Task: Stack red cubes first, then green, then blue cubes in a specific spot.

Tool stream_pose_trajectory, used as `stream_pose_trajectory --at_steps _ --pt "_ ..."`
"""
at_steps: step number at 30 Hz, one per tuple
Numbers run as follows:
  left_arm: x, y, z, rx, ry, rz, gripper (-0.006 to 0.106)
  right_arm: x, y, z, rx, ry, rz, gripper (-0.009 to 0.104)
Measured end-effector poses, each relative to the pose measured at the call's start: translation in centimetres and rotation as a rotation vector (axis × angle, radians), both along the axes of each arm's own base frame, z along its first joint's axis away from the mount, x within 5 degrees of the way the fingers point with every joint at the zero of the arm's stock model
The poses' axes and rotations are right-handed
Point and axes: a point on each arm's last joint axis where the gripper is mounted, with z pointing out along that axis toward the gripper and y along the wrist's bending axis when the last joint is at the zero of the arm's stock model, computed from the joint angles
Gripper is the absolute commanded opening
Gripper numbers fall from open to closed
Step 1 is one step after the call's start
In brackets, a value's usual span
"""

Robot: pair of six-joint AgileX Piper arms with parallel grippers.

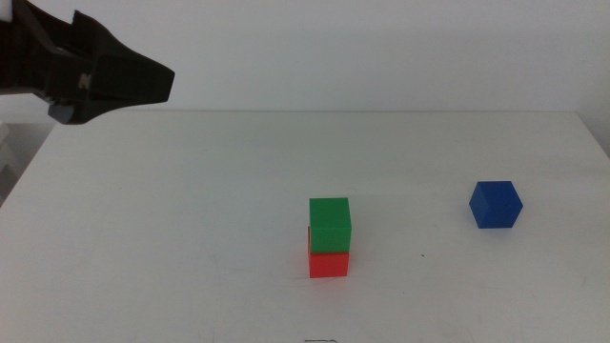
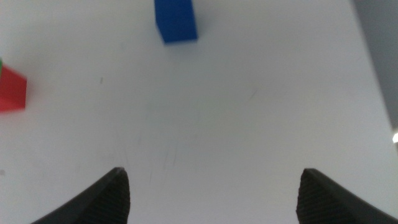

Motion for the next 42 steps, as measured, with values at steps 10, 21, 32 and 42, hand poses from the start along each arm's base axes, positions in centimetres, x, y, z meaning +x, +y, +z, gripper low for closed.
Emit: stream_pose_trajectory --at_steps 10,21,32,42 --pt "0.0 0.0 0.0 0.0 0.0 0.0 0.091 7.3 2.9 -2.9 -0.006 0.312 0.167 0.094" --pt "0.0 0.0 0.0 0.0 0.0 0.0 0.091 15.2 5.7 -4.0 -0.022 0.376 0.182 0.094" --pt "0.0 0.0 0.0 0.0 0.0 0.0 0.091 24.3 7.1 -7.8 -0.053 0.569 0.192 0.094" --pt "0.0 0.0 0.0 0.0 0.0 0.0 0.091 27.1 5.1 -8.1 -0.029 0.543 0.162 0.094"
